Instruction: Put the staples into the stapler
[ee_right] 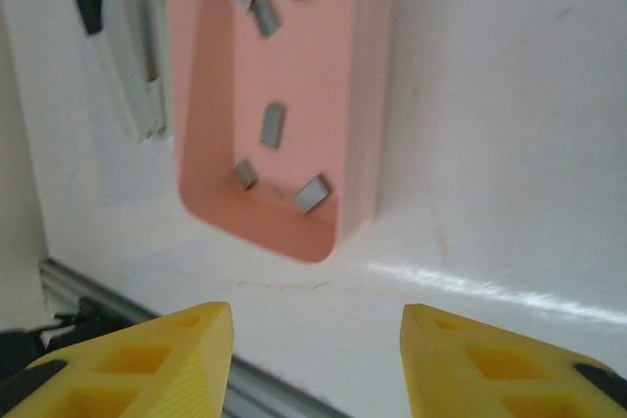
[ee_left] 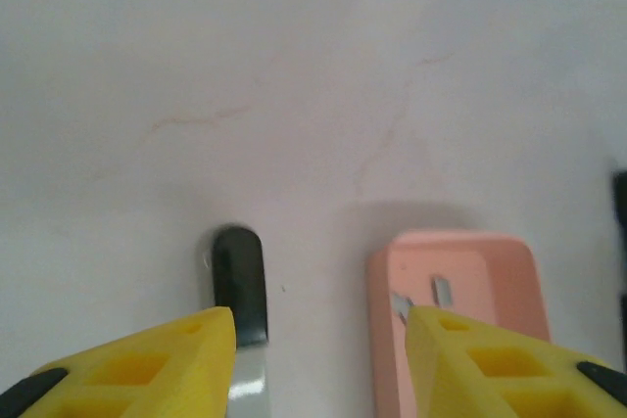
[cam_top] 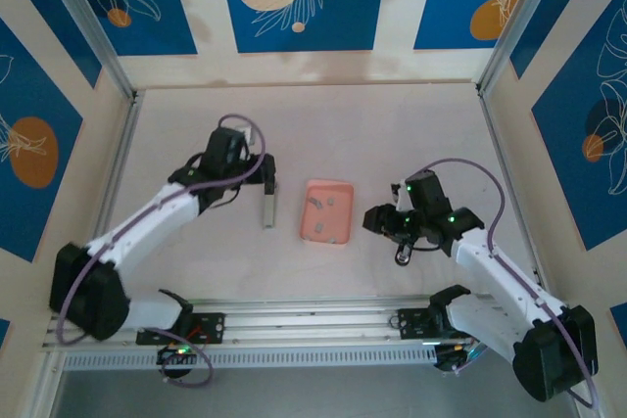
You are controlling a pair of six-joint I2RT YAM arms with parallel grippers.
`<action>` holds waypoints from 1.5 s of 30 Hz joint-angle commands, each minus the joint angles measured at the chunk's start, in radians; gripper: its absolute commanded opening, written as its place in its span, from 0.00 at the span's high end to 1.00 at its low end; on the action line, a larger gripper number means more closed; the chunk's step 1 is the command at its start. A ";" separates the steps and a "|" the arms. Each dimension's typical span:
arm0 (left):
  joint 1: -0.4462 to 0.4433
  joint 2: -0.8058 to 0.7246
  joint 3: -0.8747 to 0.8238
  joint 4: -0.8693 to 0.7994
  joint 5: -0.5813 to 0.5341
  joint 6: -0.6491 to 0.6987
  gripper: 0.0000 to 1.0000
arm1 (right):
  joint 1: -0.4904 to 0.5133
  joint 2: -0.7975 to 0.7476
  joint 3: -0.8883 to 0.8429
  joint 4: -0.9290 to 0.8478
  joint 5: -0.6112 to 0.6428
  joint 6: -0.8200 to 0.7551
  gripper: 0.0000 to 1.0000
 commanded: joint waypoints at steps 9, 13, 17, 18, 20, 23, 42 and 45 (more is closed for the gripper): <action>0.006 -0.114 -0.395 0.513 0.178 -0.075 0.46 | -0.360 0.325 0.252 -0.230 0.123 -0.307 0.43; 0.006 -0.077 -0.430 0.580 0.214 -0.079 0.46 | -0.384 0.488 0.363 -0.234 0.214 -0.354 0.41; 0.005 -0.058 -0.435 0.593 0.202 -0.054 0.46 | -0.396 0.620 0.459 -0.234 0.274 -0.382 0.41; 0.006 -0.054 -0.430 0.587 0.198 -0.040 0.46 | -0.398 0.650 0.481 -0.237 0.294 -0.390 0.41; 0.007 -0.041 -0.415 0.571 0.194 -0.015 0.46 | -0.402 0.705 0.524 -0.242 0.321 -0.400 0.41; 0.009 -0.009 -0.384 0.543 0.194 0.021 0.45 | -0.406 0.784 0.583 -0.242 0.325 -0.415 0.41; 0.030 0.103 -0.297 0.498 0.263 0.047 0.46 | -0.374 1.008 0.692 -0.225 0.425 -0.450 0.65; 0.029 0.096 -0.298 0.498 0.267 0.045 0.46 | -0.373 0.994 0.679 -0.203 0.410 -0.451 0.74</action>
